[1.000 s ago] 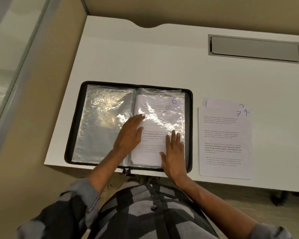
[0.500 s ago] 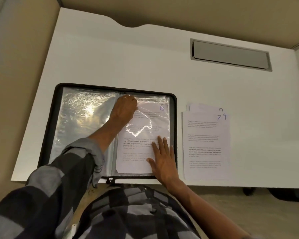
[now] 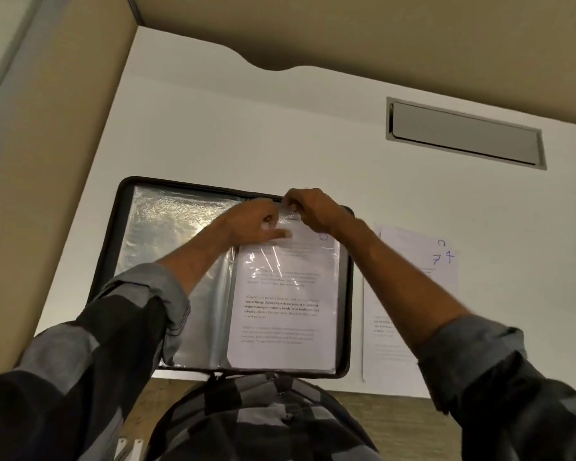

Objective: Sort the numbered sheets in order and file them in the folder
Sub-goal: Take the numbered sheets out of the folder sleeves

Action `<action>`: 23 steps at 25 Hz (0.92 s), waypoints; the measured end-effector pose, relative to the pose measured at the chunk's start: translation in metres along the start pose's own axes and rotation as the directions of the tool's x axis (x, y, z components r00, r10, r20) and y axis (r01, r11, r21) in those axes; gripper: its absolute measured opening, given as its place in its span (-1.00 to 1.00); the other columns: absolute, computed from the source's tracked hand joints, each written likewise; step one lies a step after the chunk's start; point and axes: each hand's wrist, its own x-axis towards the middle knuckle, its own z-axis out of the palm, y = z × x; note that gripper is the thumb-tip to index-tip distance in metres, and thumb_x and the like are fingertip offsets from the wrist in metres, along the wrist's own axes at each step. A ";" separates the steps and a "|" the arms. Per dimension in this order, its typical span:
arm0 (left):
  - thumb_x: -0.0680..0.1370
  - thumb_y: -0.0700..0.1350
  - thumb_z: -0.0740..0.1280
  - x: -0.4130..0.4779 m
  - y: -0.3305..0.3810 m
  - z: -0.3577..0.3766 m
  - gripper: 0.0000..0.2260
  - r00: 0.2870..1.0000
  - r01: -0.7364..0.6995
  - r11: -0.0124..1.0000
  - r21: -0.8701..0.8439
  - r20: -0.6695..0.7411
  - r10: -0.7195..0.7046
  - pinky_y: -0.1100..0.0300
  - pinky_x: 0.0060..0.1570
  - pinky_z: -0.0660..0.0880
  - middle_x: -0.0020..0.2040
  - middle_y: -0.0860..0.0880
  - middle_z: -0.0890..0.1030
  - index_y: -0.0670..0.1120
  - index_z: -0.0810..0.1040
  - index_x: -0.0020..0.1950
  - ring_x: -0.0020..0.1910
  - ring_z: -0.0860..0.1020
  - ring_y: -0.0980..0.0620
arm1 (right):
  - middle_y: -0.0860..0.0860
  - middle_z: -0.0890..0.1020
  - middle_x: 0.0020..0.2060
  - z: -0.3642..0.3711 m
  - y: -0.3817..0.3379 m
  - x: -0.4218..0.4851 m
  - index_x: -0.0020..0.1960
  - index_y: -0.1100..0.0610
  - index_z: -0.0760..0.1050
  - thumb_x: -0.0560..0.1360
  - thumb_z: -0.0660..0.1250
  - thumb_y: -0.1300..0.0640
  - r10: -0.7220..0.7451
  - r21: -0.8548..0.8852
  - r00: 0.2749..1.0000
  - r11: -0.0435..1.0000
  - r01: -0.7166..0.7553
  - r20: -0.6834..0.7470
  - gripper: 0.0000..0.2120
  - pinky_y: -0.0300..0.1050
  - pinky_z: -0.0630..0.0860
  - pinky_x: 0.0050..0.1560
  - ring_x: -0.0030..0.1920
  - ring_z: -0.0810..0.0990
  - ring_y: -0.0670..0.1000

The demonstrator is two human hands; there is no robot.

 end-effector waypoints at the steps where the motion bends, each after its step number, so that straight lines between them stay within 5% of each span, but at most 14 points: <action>1: 0.60 0.26 0.30 0.007 0.002 -0.005 -0.60 0.999 0.052 0.996 -0.074 0.004 -0.052 0.11 -0.24 0.38 -0.18 0.01 0.57 -0.05 0.55 -0.18 -0.24 0.50 0.05 | 0.16 0.66 0.02 -0.004 0.002 0.007 0.17 0.22 0.57 0.59 0.23 0.33 0.032 -0.072 0.993 0.997 -0.024 0.112 -0.78 0.03 0.52 0.03 0.02 0.61 0.22; 5: 0.63 0.13 0.34 0.032 -0.004 -0.026 -0.75 0.972 0.148 0.986 -0.080 0.197 -0.130 0.15 -0.22 0.34 -0.27 0.13 0.56 0.00 0.61 -0.12 -0.30 0.48 0.15 | 0.08 0.64 0.10 -0.014 0.005 0.021 0.24 0.13 0.56 0.62 0.33 0.07 0.114 -0.188 0.937 0.981 -0.053 0.330 -0.76 -0.05 0.47 0.04 0.05 0.57 0.14; 8: 0.50 0.02 0.53 0.051 -0.005 -0.033 -0.70 0.916 0.135 0.990 -0.045 0.387 -0.107 0.12 -0.07 0.45 -0.17 0.13 0.66 -0.02 0.59 0.17 -0.15 0.58 0.11 | 0.06 0.68 0.10 -0.018 0.016 0.030 0.20 0.10 0.61 0.58 0.41 0.00 0.152 -0.027 0.892 0.987 -0.155 0.426 -0.75 -0.15 0.59 -0.10 0.07 0.66 0.13; 11: 0.46 -0.07 0.57 0.072 -0.004 -0.041 -0.70 0.866 0.175 0.982 -0.067 0.484 -0.121 0.10 -0.01 0.45 -0.15 0.10 0.71 0.04 0.59 0.13 -0.15 0.59 0.15 | 0.14 0.70 0.01 -0.022 0.029 0.039 0.12 0.20 0.62 0.63 0.29 -0.12 0.182 0.079 0.875 0.967 -0.241 0.448 -0.62 -0.17 0.62 -0.20 -0.03 0.69 0.14; 16: 0.55 -0.01 0.46 0.097 -0.010 -0.059 -0.77 0.966 0.112 0.993 -0.029 0.237 -0.102 0.11 0.04 0.47 -0.01 0.11 0.69 0.06 0.65 0.20 0.03 0.59 0.09 | 0.02 0.68 0.06 -0.042 0.051 0.053 0.16 0.08 0.64 0.47 0.51 -0.14 0.179 0.088 0.928 0.972 -0.219 0.326 -0.61 -0.01 0.54 0.14 0.07 0.62 0.06; 19: 0.57 0.01 0.43 0.108 -0.018 -0.064 -0.80 0.994 0.104 0.990 -0.098 -0.017 -0.107 0.08 0.08 0.50 -0.03 0.13 0.65 0.06 0.64 0.19 0.03 0.57 0.11 | 0.06 0.68 0.06 -0.061 0.076 0.064 0.14 0.08 0.63 0.42 0.57 -0.06 0.243 -0.011 0.934 0.969 -0.249 0.262 -0.63 0.09 0.56 0.16 0.08 0.61 0.12; 23: 0.52 0.04 0.51 0.110 -0.036 -0.062 -0.57 0.888 0.170 0.876 -0.451 -0.316 -0.335 0.13 0.17 0.55 0.14 0.03 0.61 -0.04 0.52 0.33 0.08 0.57 0.10 | 0.04 0.68 0.02 -0.083 0.106 0.073 0.11 0.05 0.65 0.37 0.61 -0.02 0.297 0.152 0.955 0.943 -0.296 0.014 -0.64 -0.02 0.56 0.09 0.03 0.63 0.06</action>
